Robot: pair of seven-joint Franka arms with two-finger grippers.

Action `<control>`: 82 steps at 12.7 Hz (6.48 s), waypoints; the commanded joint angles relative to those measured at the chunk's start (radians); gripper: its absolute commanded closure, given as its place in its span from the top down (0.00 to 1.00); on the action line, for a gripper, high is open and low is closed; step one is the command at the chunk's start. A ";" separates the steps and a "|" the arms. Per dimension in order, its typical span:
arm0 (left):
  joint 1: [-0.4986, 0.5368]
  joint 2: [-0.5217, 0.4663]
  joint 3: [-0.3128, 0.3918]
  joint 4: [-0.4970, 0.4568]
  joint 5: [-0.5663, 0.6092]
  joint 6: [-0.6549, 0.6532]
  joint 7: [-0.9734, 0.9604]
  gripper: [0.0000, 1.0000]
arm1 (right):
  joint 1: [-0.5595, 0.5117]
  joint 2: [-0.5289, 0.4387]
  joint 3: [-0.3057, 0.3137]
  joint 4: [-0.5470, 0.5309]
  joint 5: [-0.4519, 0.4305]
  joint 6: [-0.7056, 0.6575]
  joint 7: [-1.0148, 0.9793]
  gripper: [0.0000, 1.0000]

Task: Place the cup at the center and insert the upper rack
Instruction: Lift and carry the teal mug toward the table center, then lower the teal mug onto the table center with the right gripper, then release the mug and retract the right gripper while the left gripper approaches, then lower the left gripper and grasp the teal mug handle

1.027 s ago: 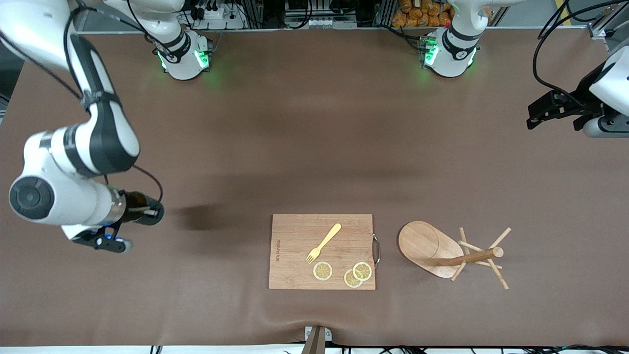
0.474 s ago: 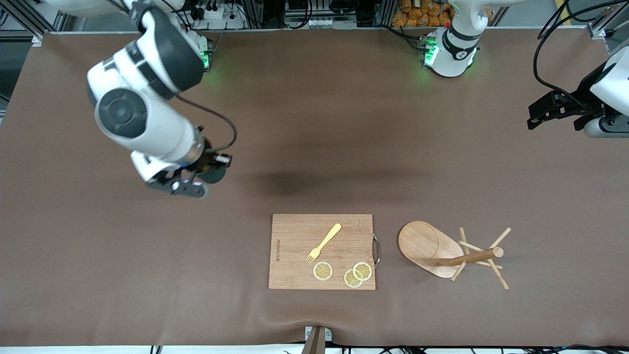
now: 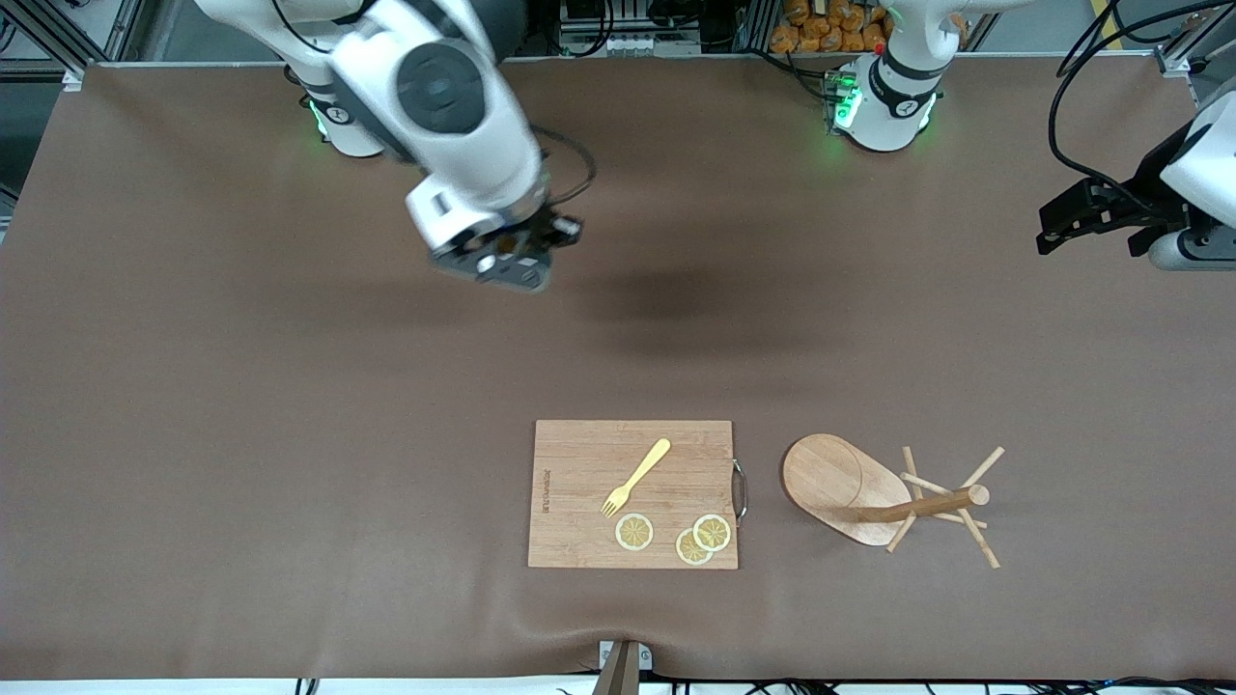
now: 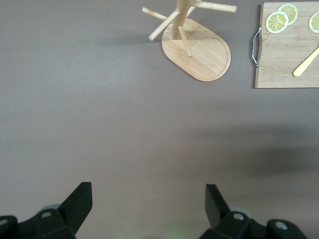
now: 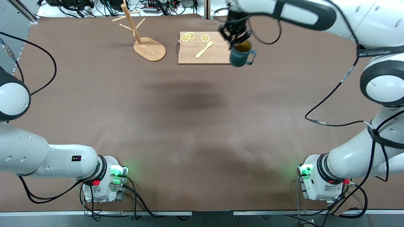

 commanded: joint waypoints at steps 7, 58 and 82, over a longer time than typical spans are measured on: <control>0.019 0.023 0.005 0.006 -0.010 0.036 0.015 1.00 | 0.395 0.186 -0.171 0.005 -0.081 0.269 0.348 0.00; -0.050 0.023 -0.312 -0.074 -0.015 -0.015 -0.373 1.00 | -0.130 -0.327 -0.348 -0.334 0.135 0.104 -0.579 1.00; -0.196 0.126 -0.510 -0.565 -0.107 0.657 -0.865 0.97 | -0.646 -0.539 -0.391 -0.316 0.143 -0.114 -1.201 1.00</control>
